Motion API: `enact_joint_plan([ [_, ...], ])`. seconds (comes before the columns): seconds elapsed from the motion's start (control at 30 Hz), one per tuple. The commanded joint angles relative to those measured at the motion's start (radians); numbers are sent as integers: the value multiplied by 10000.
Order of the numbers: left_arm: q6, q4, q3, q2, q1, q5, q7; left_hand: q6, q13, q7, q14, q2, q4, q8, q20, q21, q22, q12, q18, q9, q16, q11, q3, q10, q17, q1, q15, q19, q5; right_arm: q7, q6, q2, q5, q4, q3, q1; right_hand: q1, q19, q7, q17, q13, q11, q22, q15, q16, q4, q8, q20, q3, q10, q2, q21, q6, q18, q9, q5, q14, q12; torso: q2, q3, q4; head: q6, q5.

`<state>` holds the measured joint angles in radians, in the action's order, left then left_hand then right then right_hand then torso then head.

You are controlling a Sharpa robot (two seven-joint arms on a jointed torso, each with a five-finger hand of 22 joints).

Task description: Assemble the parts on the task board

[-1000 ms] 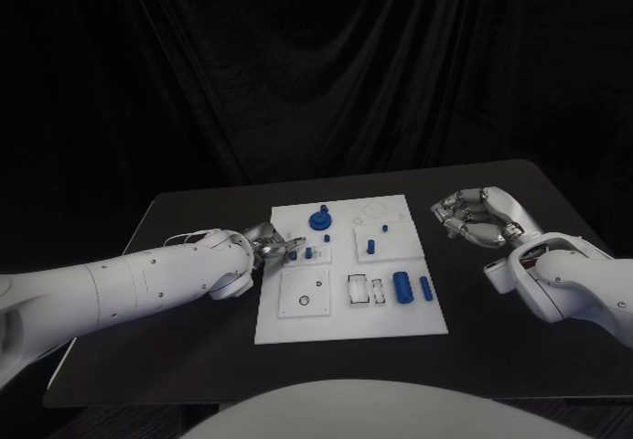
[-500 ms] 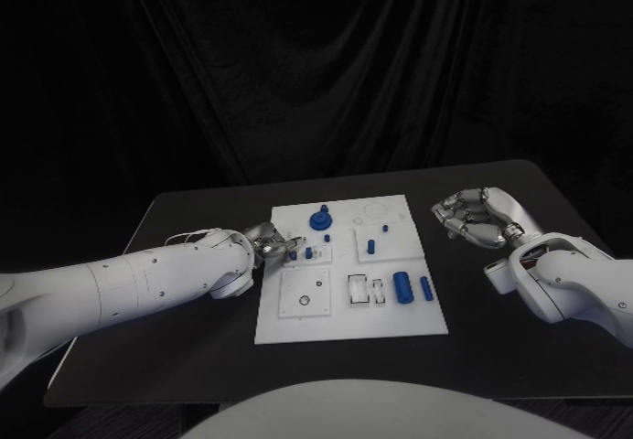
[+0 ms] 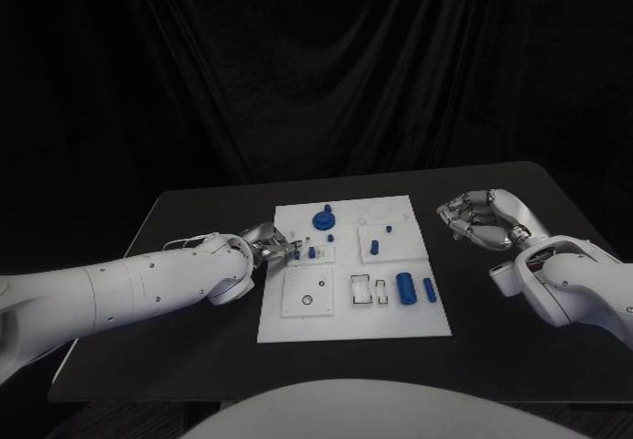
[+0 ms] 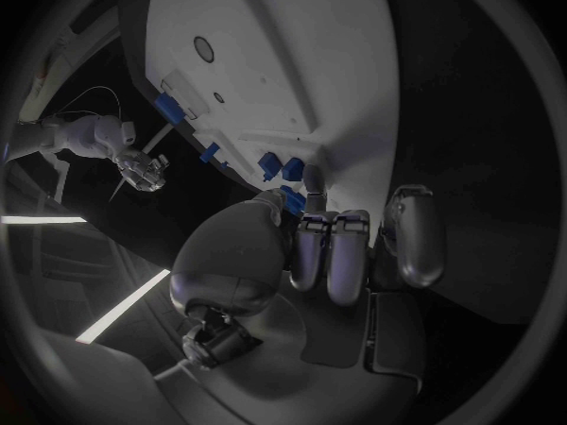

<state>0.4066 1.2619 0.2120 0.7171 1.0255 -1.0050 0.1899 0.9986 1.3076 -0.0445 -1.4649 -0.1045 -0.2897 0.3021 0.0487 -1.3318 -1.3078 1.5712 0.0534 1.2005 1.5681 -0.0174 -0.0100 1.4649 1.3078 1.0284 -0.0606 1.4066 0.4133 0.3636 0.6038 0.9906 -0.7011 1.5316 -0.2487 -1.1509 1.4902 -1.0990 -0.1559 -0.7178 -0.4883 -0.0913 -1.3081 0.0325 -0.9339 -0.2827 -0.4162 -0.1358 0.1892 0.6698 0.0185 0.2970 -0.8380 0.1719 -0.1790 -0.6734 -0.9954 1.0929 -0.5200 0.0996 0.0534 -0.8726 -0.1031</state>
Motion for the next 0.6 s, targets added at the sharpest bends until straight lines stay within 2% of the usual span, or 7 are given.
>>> enact_joint_plan([
  [0.03, 752, 254, -11, 126, 9, -584, -463, -11, 2632, 102, -1059, 65, 3, 78, -9, -50, -1831, -4, 76, 52, 27, -98, 64, 1059, 2630, 143, -68, 57, 55, -127, -58, -2, -48, -8, 7, 26, 81, -62, 3, 9, 8, -8, -149, -5, -54, 24, -48, -5, 61, -95, 10, 27, 57, 80, 14, -35, -27, -15, 2, 1, -3, 0, -56],
  [0.2, 599, 596, -13, 349, 60, -940, -162, -91, 2632, 103, -1059, 251, 3, 115, -29, -19, -1818, -4, 85, 97, 27, -111, 103, 1059, 2630, 375, -85, 35, 38, -132, -63, -18, -48, -32, 7, 27, 81, -62, 3, 9, 8, -8, -149, -5, -54, 24, -48, -5, 61, -95, 10, 27, 57, 80, 14, -35, -27, -15, 7, 2, -4, 0, -88],
  [0.33, 428, 865, -16, 526, 152, -1168, 164, -144, 2632, 81, -1059, 277, -29, 101, -29, 0, -1811, -4, 87, 88, 27, -94, 171, 1059, 2630, 353, -79, 20, -152, -138, -60, -26, -48, -48, 7, 27, 89, -62, 0, 17, 21, -12, -156, -3, -59, 22, -51, -5, 63, -105, 11, 30, 58, 79, 14, -40, -26, -25, 16, 5, 6, 0, -103],
  [0.53, 57, 1244, -17, 731, 348, -1285, 590, -155, 2632, 78, -1059, 275, -29, 97, -29, 22, -1803, -4, 93, 86, 27, -92, 179, 1059, 2630, 349, -78, 5, -177, -149, -57, -41, -48, -76, 7, 27, 89, -62, 0, 17, 21, -12, -156, -3, -59, 22, -51, -5, 63, -105, 11, 30, 58, 79, 14, -40, -26, -25, 10, 9, 1, 0, -143],
  [0.57, -18, 1284, -17, 746, 366, -1290, 654, -182, 2632, 79, -1059, 280, -11, 88, -29, 19, -1804, -4, 92, 84, 27, -90, 173, 1059, 2630, 390, -75, 7, -153, -150, -57, -43, -48, -79, 7, 27, 89, -62, 0, 17, 21, -12, -156, -3, -59, 22, -51, -5, 63, -105, 11, 30, 58, 79, 14, -40, -26, -25, 11, 9, 1, 0, -145],
  [0.6, -161, 1348, -17, 768, 394, -1296, 774, -256, 2632, 83, -1059, 315, 38, 70, -30, 44, -1796, -4, 99, 81, 27, -91, 104, 1059, 2630, 653, -75, -12, 71, -151, -58, -49, -48, -83, 7, 27, 89, -62, 0, 17, 21, -12, -156, -3, -59, 22, -51, -5, 63, -105, 11, 30, 58, 79, 14, -40, -26, -25, 9, 10, 1, 0, -144],
])
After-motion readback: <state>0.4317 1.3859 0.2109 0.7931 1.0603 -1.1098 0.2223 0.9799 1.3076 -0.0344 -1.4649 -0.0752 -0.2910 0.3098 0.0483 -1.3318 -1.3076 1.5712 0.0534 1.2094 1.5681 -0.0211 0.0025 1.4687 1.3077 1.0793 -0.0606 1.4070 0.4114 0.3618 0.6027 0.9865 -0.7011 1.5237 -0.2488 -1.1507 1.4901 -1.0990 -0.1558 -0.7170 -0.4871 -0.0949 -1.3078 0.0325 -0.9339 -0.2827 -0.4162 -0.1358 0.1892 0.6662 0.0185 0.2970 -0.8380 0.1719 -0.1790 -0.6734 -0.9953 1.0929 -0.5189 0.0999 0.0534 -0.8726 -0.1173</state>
